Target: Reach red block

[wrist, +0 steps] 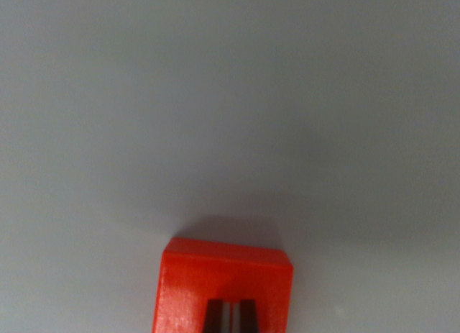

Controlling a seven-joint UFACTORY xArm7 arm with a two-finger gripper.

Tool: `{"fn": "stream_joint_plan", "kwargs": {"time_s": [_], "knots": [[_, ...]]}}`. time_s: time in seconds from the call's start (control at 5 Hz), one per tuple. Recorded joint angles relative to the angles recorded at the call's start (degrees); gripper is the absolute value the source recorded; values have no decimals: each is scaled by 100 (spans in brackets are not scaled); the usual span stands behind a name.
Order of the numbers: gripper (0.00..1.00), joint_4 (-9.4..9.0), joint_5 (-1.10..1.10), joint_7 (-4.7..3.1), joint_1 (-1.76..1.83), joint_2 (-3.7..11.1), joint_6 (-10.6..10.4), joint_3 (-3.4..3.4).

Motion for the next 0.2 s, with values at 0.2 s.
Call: {"fn": "stream_joint_plan", "kwargs": {"time_s": [0.2], "knots": [[0,0,0,0,0,0,0,0]]}}
